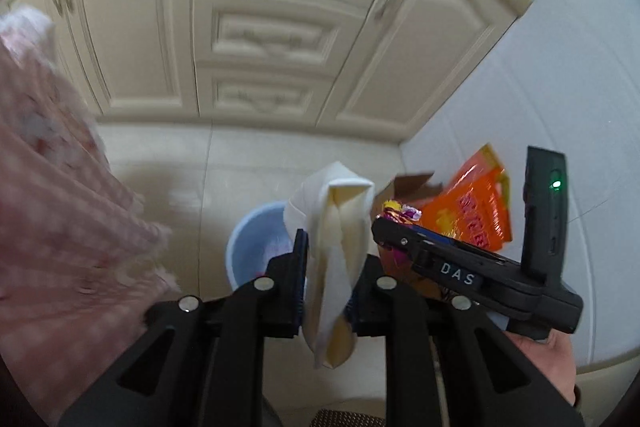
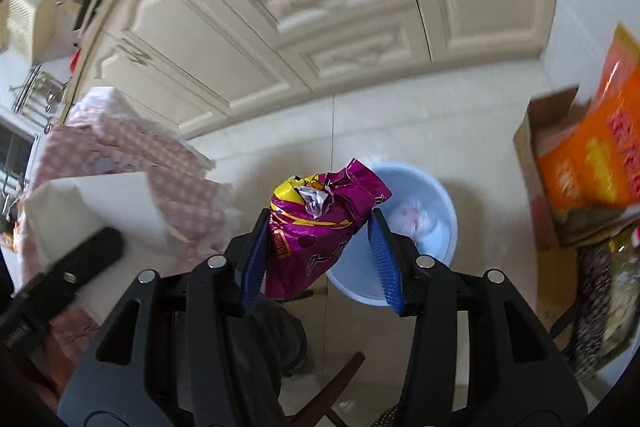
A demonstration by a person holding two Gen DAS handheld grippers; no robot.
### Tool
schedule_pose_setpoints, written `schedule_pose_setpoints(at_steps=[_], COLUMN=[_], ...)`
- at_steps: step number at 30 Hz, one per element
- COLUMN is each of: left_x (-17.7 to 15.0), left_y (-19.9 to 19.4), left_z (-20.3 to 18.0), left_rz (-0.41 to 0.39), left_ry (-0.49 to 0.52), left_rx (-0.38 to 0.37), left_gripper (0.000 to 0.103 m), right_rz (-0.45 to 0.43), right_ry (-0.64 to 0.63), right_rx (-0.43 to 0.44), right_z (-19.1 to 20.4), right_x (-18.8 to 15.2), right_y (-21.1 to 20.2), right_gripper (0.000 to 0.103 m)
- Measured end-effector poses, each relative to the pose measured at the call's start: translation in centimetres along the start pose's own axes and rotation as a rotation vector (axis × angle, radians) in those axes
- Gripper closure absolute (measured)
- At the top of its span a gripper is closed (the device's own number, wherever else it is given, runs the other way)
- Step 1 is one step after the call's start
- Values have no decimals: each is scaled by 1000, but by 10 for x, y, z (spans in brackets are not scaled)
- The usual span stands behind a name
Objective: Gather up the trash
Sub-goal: 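Carry the napkin and purple wrapper to the bin and open both tools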
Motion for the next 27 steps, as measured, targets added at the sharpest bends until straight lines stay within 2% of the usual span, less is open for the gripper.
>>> schedule_pose_setpoints(at_steps=[3,5,6,7,8,9,10,13,18,27], left_x=[5,8,9,7,9,11,13,16,16,15], left_y=[37,54,62,65,67,66,64,57,39,-31], left_z=[8,12,15,19,23,26,30,37,34,8], left_rz=[51,76,86,97,96,87,70,61,17,-104], left_ry=[-24,-23,-22,-24,-32,-43,-56,-74,-73,-14], left_rx=[-1,-11,-1,13,20,28,42,73,110,100], left_gripper=[86,83,76,58,47,30,20,17,14,13], right_rz=[31,39,34,29,26,21,17,0,-33,-129], right_ry=[46,81,104,122,131,145,151,156,157,105], right_rx=[22,28,30,28,28,28,27,5,-24,-9], right_z=[-12,-17,-21,-25,-27,-30,-32,-34,-31,8], right_x=[3,4,6,7,7,8,8,8,8,9], right_y=[21,28,29,30,31,29,29,21,7,-48], right_gripper=[52,36,23,17,16,14,10,6,6,6])
Point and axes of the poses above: each gripper's, at about its wrist camera, not at the fingertips, and y roughly the way its jaws point, z to its left, x to its top, the point moved 5 cm from there along y, roughly the way its jaws point, and after that the axes turned 5 degrees about z, right-handed, at the moved point
